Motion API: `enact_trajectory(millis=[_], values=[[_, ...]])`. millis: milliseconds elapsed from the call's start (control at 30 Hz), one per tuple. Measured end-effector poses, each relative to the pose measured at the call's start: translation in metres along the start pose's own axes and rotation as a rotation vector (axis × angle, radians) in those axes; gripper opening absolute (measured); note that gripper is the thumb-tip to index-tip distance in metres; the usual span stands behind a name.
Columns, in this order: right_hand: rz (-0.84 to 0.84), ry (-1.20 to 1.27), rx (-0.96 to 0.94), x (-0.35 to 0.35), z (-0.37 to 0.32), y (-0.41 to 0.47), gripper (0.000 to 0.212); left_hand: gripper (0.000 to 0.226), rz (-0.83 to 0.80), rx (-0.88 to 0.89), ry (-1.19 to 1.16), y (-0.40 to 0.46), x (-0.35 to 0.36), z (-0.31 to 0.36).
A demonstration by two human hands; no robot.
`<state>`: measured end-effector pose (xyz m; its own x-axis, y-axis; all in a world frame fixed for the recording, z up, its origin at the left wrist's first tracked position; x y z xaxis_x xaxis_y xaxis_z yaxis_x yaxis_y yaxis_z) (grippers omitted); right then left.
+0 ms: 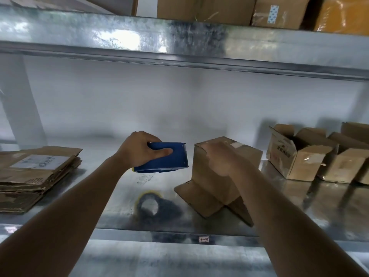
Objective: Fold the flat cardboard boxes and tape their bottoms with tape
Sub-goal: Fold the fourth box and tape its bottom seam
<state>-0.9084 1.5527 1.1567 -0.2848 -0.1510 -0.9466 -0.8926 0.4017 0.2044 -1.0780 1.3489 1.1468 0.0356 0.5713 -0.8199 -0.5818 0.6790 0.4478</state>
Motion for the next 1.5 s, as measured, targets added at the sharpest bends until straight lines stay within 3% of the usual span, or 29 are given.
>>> enact_trajectory(millis=[100, 200, 400, 700, 833, 1000, 1500], values=[[0.016, 0.116, -0.059, 0.003, 0.009, -0.005, 0.055, 0.013, 0.011, 0.042, -0.2, -0.003, -0.008, 0.003], [0.06, 0.203, -0.112, 0.005, 0.016, -0.014, 0.068, 0.014, 0.022, 0.122, -0.313, -0.002, -0.014, 0.006], [0.087, 0.359, -0.176, 0.003, 0.035, -0.025, 0.066, 0.025, -0.055, 0.233, -0.438, 0.0, -0.025, 0.0], [0.108, 0.478, -0.297, 0.002, 0.049, -0.042, 0.056, 0.028, -0.094, 0.258, -0.498, -0.001, -0.023, 0.012], [0.186, 0.416, -0.303, -0.005, 0.046, -0.045, 0.042, 0.03, -0.09, 0.278, -0.514, 0.0, -0.02, 0.023], [0.305, 0.2, -0.16, -0.004, 0.061, -0.045, 0.062, 0.031, -0.067, 0.297, -0.529, 0.004, -0.016, 0.033], [0.26, 0.238, -0.26, 0.0, 0.08, -0.06, 0.057, 0.027, -0.042, 0.294, -0.505, 0.011, -0.003, 0.034]])
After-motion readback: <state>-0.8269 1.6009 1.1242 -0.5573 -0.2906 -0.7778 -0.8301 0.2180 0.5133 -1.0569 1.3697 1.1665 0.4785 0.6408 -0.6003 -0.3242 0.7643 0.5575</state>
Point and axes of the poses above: each hand's wrist, its own y-axis towards the middle knuckle, its own x-axis out of the palm, z = x × y, the point moved 1 cm from there along y, towards the middle knuckle, and after that the axes turned 11 degrees about y, right-handed, at the moved point
